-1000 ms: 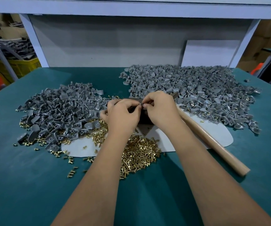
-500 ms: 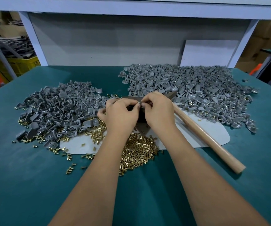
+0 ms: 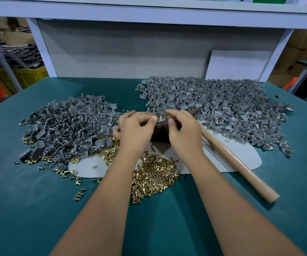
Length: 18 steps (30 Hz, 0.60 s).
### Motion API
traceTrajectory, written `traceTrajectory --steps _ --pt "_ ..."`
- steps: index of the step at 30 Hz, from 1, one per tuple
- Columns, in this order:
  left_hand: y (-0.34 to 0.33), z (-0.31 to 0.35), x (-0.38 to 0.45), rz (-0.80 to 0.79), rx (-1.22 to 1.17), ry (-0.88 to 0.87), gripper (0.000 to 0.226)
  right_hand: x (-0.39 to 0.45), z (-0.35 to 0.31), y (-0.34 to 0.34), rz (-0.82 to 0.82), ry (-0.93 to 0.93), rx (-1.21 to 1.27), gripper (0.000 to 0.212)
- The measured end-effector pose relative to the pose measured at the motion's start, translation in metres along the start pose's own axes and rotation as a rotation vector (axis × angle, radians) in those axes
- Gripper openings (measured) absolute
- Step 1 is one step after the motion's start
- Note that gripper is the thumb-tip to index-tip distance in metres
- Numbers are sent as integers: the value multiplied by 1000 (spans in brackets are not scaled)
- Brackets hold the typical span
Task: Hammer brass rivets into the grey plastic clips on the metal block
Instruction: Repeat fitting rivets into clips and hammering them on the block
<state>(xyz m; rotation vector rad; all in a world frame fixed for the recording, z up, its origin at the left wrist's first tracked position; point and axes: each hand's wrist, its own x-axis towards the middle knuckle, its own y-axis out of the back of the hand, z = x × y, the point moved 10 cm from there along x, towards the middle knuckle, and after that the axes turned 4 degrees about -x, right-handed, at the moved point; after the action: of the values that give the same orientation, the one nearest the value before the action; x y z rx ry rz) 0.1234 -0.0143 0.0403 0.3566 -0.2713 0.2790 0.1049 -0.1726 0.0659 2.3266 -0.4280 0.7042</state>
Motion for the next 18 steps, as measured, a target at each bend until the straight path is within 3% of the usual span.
traceTrajectory --steps 13,15,18 --pt "4 13 1 -44 -228 -125 11 -9 -22 14 117 133 0 25" --pt "4 13 1 -27 -171 -141 12 -7 -22 17 122 131 -125 25" --pt "1 6 0 2 40 -110 16 6 0 34 106 24 -573 25"
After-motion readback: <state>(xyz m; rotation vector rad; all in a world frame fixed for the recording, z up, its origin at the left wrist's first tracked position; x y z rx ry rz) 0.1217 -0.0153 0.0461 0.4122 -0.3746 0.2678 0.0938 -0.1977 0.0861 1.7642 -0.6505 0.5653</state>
